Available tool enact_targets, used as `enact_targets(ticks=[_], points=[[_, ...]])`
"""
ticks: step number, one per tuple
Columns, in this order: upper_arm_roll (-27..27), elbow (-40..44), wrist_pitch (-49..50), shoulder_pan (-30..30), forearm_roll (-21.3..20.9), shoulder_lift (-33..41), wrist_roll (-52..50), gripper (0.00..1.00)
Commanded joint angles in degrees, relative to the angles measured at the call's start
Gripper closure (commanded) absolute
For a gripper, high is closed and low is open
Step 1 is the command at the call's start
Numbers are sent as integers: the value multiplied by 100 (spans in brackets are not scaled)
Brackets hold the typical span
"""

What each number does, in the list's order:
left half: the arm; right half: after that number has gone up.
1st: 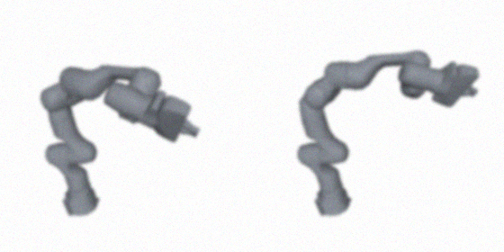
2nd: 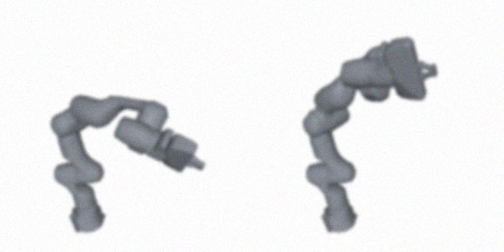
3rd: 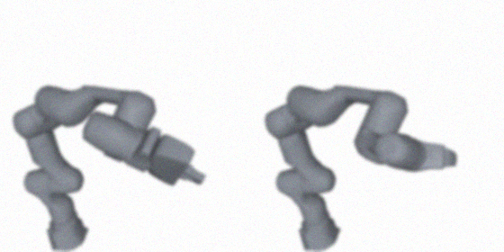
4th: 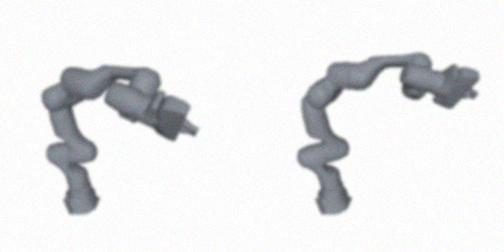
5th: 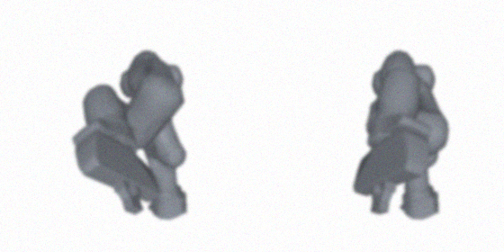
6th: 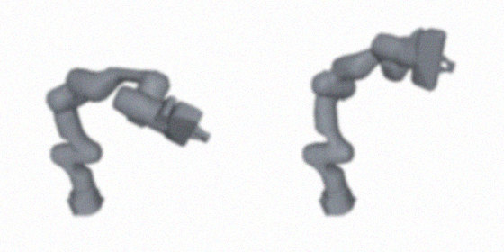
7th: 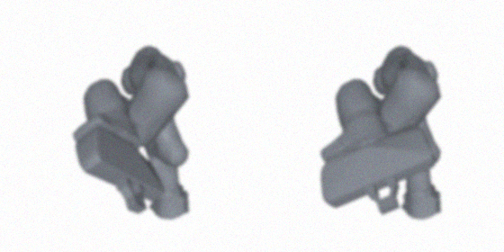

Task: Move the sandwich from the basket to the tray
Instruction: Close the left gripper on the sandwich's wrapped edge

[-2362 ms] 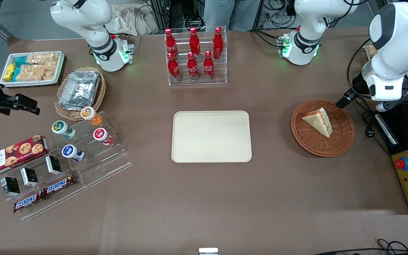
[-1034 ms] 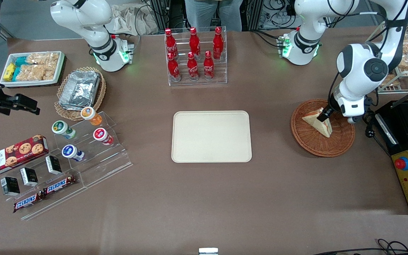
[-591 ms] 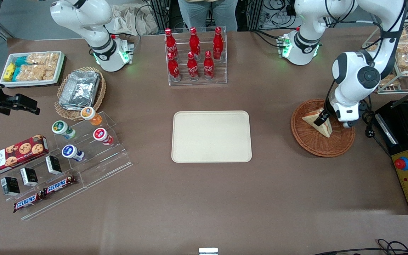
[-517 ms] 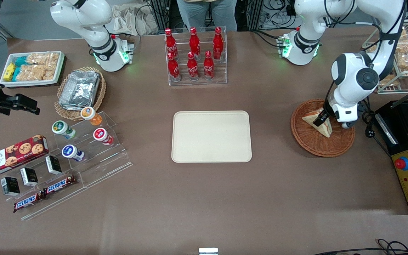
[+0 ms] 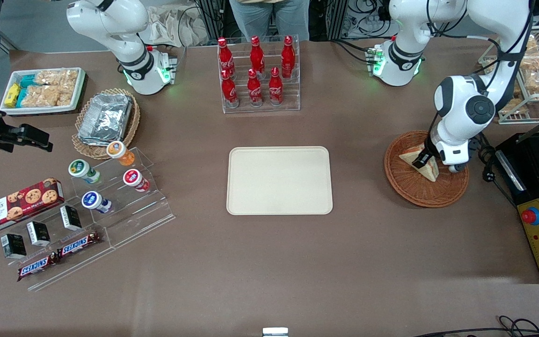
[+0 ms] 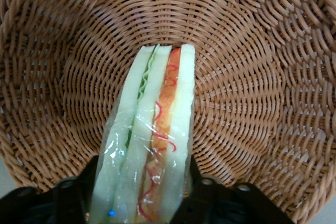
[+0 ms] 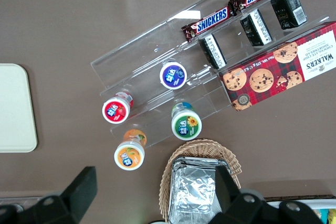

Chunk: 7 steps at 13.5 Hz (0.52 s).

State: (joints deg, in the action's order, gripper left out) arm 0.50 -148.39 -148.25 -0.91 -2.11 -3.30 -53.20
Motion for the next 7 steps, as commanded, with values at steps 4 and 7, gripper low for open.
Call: enact_targets(ticks=[4,7], points=[[-41,-15,40,3,-8,557,-208,100],[-76,134,953,-50,-17,1111,-129,100]])
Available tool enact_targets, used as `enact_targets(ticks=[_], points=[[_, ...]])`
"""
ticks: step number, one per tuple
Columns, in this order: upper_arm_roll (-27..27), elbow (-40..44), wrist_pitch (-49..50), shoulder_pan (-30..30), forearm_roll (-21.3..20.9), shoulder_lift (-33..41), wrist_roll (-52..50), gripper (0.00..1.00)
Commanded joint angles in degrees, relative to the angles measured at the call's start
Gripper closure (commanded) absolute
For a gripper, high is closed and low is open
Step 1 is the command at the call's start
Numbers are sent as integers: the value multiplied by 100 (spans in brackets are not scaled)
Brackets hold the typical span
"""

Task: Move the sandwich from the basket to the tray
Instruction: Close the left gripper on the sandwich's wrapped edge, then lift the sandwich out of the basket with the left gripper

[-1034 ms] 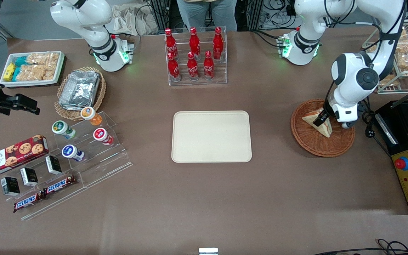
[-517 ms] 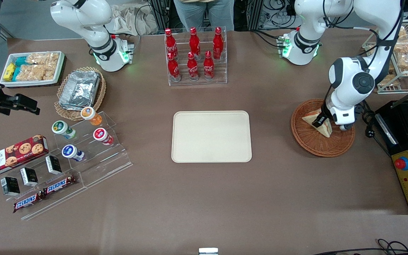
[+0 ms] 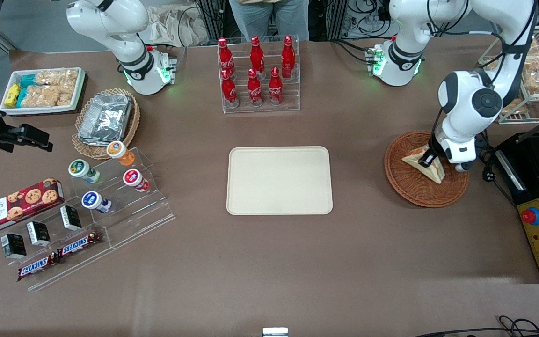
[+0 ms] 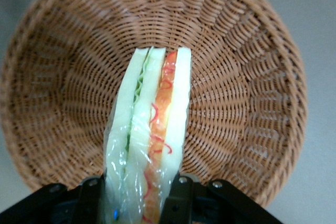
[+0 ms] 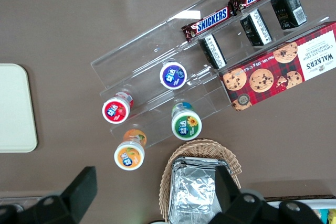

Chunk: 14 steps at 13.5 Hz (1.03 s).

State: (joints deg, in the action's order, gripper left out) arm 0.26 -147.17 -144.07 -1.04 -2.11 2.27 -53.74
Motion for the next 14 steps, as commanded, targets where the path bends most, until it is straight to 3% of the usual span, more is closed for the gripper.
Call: enact_targets(ticks=[1,4,7,9,14], points=[[-96,100,816,-36,-26,738,-75,100],[-324,599,1966,-45,-26,1126,170,100],[-457,1740,3416,-89,70,1127,811,100],[-439,2584,4287,-159,499,1004,1372,100],[-571,3387,4932,-457,800,1048,2823,100]])
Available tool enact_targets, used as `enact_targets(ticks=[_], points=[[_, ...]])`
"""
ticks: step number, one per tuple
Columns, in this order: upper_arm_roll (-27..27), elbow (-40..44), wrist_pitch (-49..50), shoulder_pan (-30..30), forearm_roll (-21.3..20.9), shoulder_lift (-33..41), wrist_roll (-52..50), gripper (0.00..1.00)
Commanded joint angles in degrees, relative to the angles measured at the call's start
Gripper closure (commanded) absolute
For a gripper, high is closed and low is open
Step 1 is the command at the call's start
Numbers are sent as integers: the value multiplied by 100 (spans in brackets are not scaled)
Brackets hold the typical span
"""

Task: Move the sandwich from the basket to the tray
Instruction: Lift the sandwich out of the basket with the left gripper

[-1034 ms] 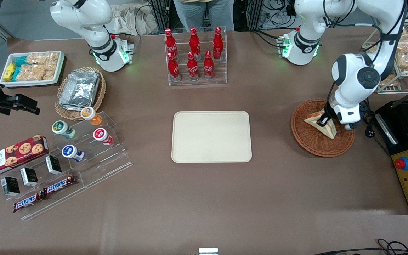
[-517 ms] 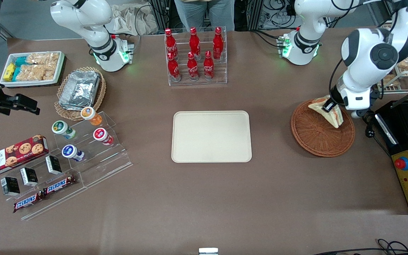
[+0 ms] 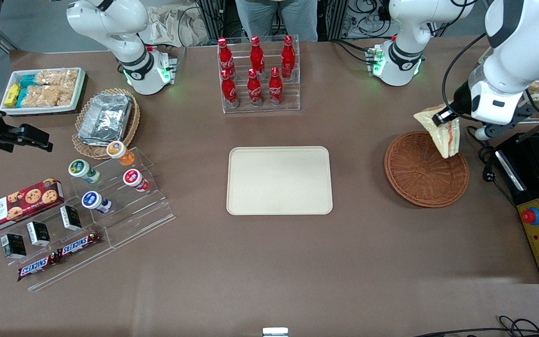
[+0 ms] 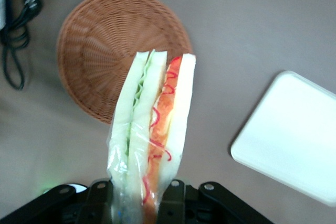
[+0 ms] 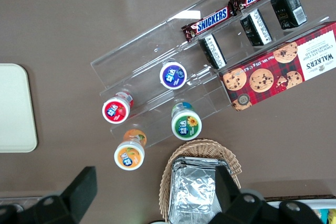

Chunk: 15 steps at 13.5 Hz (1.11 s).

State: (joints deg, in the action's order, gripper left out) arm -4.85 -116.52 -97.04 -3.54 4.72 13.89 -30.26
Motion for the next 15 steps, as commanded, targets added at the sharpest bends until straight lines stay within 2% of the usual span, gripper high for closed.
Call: enact_targets(ticks=[1,8,15], points=[[-60,436,247,-417,134,-124,591,100],[-51,472,-174,-1929,196,-412,653,100],[-157,472,-1376,-2537,161,-1633,251,100]])
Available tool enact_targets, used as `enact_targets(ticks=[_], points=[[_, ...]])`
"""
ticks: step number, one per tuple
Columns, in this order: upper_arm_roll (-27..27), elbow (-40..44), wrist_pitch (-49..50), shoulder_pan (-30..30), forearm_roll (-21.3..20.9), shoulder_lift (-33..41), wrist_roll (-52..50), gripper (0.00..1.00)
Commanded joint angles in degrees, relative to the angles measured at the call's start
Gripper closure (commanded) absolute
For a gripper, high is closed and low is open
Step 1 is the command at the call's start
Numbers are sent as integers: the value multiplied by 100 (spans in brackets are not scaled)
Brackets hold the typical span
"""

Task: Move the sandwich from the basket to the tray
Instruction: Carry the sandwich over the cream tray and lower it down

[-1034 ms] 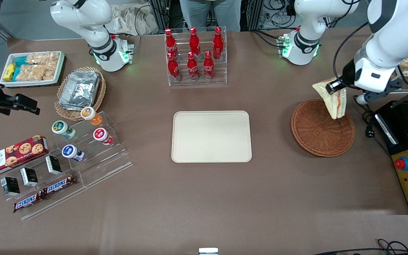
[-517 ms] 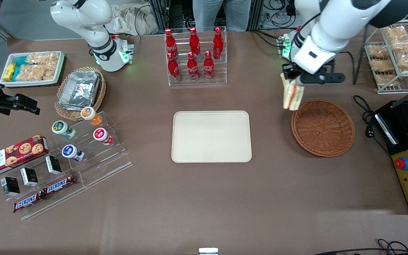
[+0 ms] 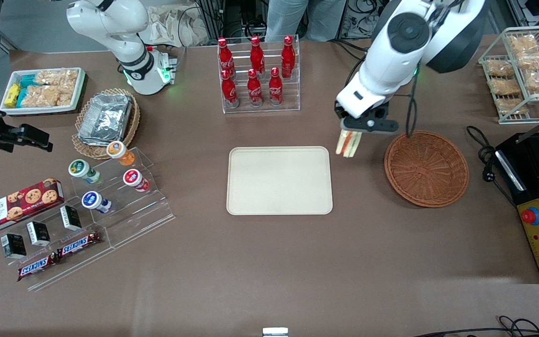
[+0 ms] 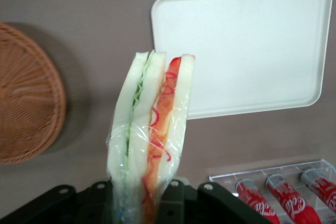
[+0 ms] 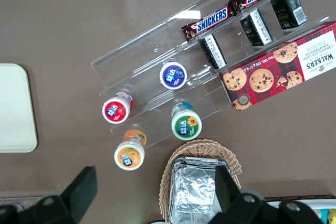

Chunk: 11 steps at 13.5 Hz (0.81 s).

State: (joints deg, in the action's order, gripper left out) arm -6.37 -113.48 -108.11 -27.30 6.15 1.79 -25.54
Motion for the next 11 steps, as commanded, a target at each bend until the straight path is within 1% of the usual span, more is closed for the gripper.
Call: enact_targets(ticks=[1,5,7,10,11], points=[[-49,177,-551,-266,-17,-660,-328,100],[-58,203,-1413,-311,-79,-1566,-417,100],[-58,238,-1660,-311,-131,-1935,-417,100],[-66,282,-1976,-311,-657,-2455,-898,100],[-67,291,-1995,-311,-702,-2552,-935,100]])
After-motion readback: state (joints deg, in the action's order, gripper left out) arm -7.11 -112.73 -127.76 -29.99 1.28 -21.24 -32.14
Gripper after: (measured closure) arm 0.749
